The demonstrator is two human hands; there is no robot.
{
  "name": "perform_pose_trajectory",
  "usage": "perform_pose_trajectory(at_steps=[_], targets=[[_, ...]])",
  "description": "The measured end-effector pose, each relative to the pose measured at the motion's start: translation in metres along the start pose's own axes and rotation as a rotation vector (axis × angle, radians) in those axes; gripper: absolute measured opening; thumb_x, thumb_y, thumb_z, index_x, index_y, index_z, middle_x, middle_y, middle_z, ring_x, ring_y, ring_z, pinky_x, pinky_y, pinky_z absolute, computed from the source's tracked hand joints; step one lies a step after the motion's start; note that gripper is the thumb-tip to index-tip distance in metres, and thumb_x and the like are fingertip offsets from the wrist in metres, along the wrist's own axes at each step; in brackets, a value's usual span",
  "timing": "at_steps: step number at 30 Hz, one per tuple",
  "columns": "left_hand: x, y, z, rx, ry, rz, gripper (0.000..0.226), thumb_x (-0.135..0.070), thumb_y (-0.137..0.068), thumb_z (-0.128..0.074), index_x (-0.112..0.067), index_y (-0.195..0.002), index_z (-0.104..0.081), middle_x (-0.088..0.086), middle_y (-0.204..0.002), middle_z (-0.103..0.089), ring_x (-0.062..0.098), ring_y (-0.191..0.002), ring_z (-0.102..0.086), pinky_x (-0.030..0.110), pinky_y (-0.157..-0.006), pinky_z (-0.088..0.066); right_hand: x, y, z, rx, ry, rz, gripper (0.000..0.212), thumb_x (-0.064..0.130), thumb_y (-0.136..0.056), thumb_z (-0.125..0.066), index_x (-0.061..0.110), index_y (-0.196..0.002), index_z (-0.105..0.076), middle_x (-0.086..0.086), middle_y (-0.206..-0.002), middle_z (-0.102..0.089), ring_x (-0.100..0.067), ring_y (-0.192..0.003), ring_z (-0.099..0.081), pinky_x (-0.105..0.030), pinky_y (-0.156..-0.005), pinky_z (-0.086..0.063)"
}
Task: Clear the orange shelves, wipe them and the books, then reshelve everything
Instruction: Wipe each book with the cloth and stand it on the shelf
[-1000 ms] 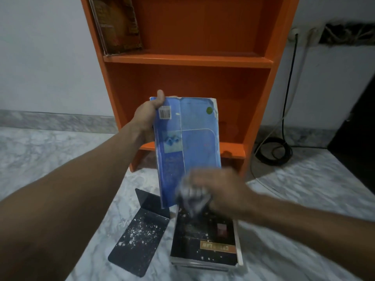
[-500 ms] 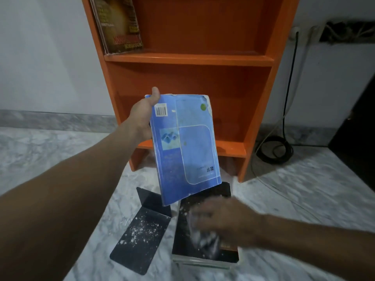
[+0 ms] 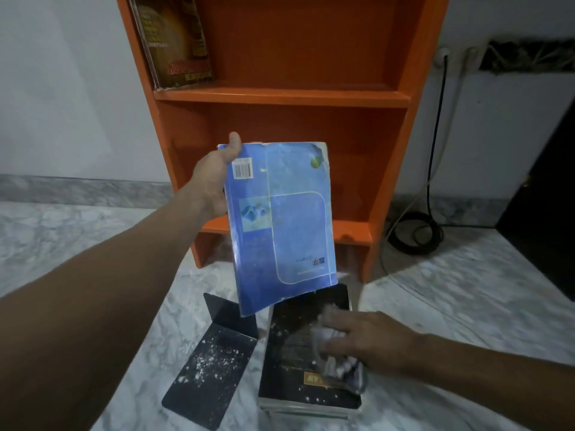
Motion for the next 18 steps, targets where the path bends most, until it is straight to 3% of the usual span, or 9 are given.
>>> perform_pose_trajectory(at_steps=[1, 3, 6, 8, 11, 13, 14, 16, 18], targets=[[0.001, -0.001, 0.005, -0.017, -0.011, 0.007, 0.052, -0.052, -0.097, -0.048, -0.011, -0.121, -0.067, 0.013, -0.117, -0.071, 0.031, -0.105, -0.070, 0.044, -0.084, -0.059, 0.002, 0.005, 0.013, -0.055, -0.014, 0.018, 0.045, 0.036, -0.084, -0.066, 0.035, -0.127, -0.052, -0.012, -0.130, -0.061, -0.029, -0.106, -0.067, -0.036, -0.070, -0.059], [0.005, -0.002, 0.006, -0.030, -0.014, 0.022, 0.050, -0.052, -0.097, -0.050, -0.011, -0.119, -0.067, 0.013, -0.117, -0.071, 0.031, -0.105, -0.070, 0.044, -0.083, -0.059, -0.011, -0.003, 0.066, -0.266, -0.152, -0.038, 0.054, 0.022, -0.077, -0.074, 0.032, -0.127, -0.055, -0.013, -0.124, -0.065, -0.026, -0.096, -0.070, -0.034, -0.070, -0.061], [0.010, -0.001, -0.008, -0.001, 0.006, 0.042, 0.054, -0.053, -0.095, -0.052, -0.009, -0.123, -0.066, 0.014, -0.121, -0.069, 0.033, -0.109, -0.068, 0.044, -0.081, -0.059, -0.058, -0.032, 0.163, -0.664, -0.189, -0.265, 0.083, -0.011, -0.066, -0.073, 0.023, -0.138, -0.050, -0.020, -0.139, -0.051, -0.038, -0.120, -0.055, -0.046, -0.088, -0.055], [0.012, 0.000, -0.023, 0.029, 0.021, 0.060, 0.062, -0.054, -0.094, -0.053, -0.006, -0.132, -0.060, 0.017, -0.128, -0.064, 0.035, -0.113, -0.065, 0.048, -0.086, -0.058, -0.087, -0.055, 0.199, -0.758, -0.164, -0.453, 0.083, -0.008, -0.074, -0.068, 0.029, -0.144, -0.044, -0.017, -0.152, -0.035, -0.036, -0.136, -0.038, -0.043, -0.104, -0.040], [0.003, 0.000, -0.040, 0.039, 0.042, 0.003, 0.057, -0.052, -0.096, -0.050, -0.005, -0.126, -0.062, 0.017, -0.121, -0.068, 0.034, -0.107, -0.068, 0.046, -0.085, -0.058, -0.077, -0.090, 0.156, -0.510, -0.210, -0.478, 0.084, -0.006, -0.079, -0.061, 0.032, -0.149, -0.034, -0.018, -0.158, -0.018, -0.041, -0.143, -0.019, -0.044, -0.114, -0.025], [-0.008, -0.001, -0.040, 0.004, 0.063, -0.052, 0.047, -0.049, -0.099, -0.047, -0.009, -0.113, -0.067, 0.013, -0.111, -0.072, 0.031, -0.101, -0.070, 0.044, -0.081, -0.059, -0.026, -0.087, 0.096, -0.296, -0.210, -0.268, 0.084, 0.002, -0.083, -0.064, 0.031, -0.152, -0.026, -0.016, -0.161, -0.009, -0.040, -0.146, -0.009, -0.046, -0.118, -0.014], [-0.012, -0.001, -0.035, -0.019, 0.070, -0.067, 0.044, -0.048, -0.100, -0.046, -0.011, -0.108, -0.068, 0.011, -0.107, -0.072, 0.030, -0.098, -0.070, 0.043, -0.080, -0.059, -0.001, -0.071, 0.063, -0.205, -0.217, -0.145, 0.080, 0.011, -0.087, -0.064, 0.032, -0.152, -0.023, -0.011, -0.161, -0.011, -0.036, -0.147, -0.015, -0.042, -0.118, -0.015], [-0.018, -0.003, -0.018, -0.078, 0.071, -0.105, 0.040, -0.044, -0.100, -0.048, -0.010, -0.105, -0.067, 0.011, -0.105, -0.072, 0.029, -0.095, -0.069, 0.042, -0.079, -0.059, 0.040, -0.027, 0.014, -0.008, -0.145, 0.093, 0.058, 0.027, -0.092, -0.059, 0.033, -0.145, -0.035, -0.007, -0.153, -0.035, -0.030, -0.132, -0.045, -0.040, -0.105, -0.041], [-0.018, -0.006, 0.000, -0.140, 0.067, -0.122, 0.041, -0.043, -0.099, -0.051, -0.007, -0.111, -0.066, 0.015, -0.115, -0.070, 0.030, -0.098, -0.068, 0.042, -0.079, -0.059, 0.048, 0.002, 0.009, -0.005, -0.029, 0.186, 0.039, 0.024, -0.088, -0.055, 0.035, -0.126, -0.056, -0.008, -0.134, -0.058, -0.026, -0.108, -0.065, -0.034, -0.076, -0.059]])
Point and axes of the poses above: each hand's wrist, its own y-axis away from the middle knuckle, its own z-axis out of the back of the hand, x = y × z, the point moved 10 cm from there along -y, towards the middle knuckle
